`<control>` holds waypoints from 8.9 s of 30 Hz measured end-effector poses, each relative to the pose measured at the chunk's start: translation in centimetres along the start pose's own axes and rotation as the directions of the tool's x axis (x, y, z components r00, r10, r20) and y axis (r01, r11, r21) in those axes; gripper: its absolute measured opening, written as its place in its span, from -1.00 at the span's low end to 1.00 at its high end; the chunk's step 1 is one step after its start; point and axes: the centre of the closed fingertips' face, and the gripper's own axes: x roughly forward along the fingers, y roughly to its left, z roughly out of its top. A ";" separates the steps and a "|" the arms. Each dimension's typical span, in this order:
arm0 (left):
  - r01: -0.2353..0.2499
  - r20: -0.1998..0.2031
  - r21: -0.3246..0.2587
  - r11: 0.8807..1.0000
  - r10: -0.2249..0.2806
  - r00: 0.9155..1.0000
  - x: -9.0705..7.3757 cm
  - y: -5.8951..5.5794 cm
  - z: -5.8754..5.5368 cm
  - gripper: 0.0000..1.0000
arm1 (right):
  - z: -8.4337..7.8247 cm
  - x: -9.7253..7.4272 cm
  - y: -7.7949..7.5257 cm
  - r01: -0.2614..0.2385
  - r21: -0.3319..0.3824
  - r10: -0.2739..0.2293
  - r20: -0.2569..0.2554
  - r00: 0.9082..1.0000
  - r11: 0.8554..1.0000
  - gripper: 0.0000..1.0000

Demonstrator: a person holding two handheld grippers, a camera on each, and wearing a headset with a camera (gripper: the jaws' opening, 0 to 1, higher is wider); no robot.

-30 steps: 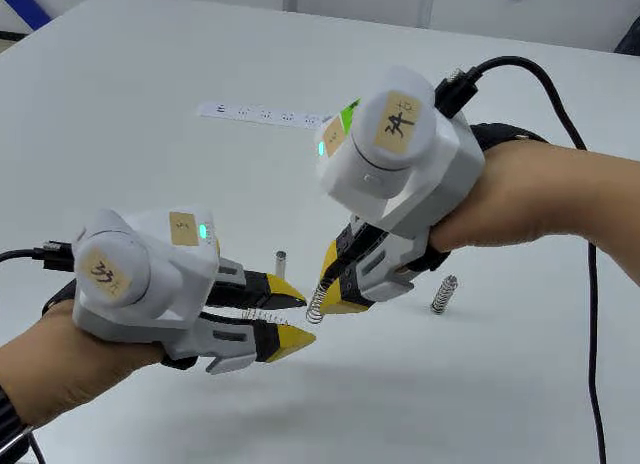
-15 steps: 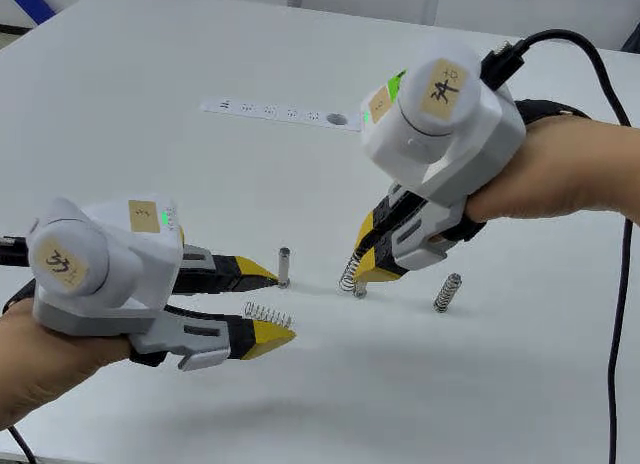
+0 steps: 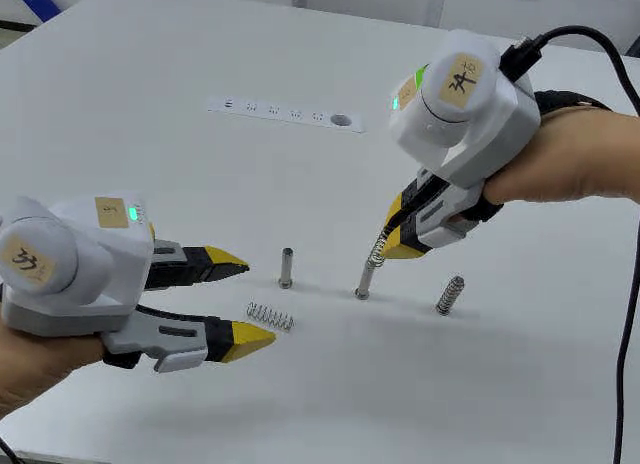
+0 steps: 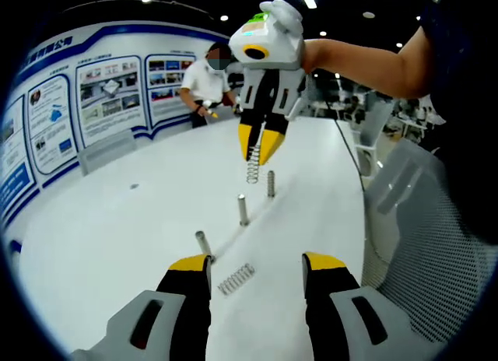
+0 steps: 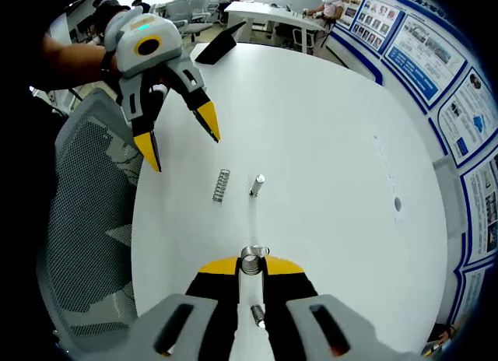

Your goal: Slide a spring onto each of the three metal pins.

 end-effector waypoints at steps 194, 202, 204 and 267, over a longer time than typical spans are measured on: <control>0.144 0.001 0.100 0.984 -0.145 0.989 1.0 -3.1 0.0 -0.80 | 5.3 4.1 9.9 -0.194 -0.085 0.198 0.047 0.979 0.977 -0.76; 0.142 0.010 0.078 0.987 -0.143 0.990 1.1 -2.9 0.0 -0.80 | 6.7 3.0 9.5 -0.171 -0.101 0.180 0.078 0.981 0.980 -0.76; 0.142 0.009 0.075 0.987 -0.143 0.990 1.1 -2.9 -0.1 -0.80 | 7.2 2.8 9.5 -0.173 -0.103 0.182 0.092 0.979 0.980 -0.76; -0.020 0.051 -0.024 1.000 0.021 0.998 -1.5 -0.1 -0.4 -0.08 | 8.7 2.6 2.5 -0.038 -0.064 0.046 0.128 0.991 0.997 -0.77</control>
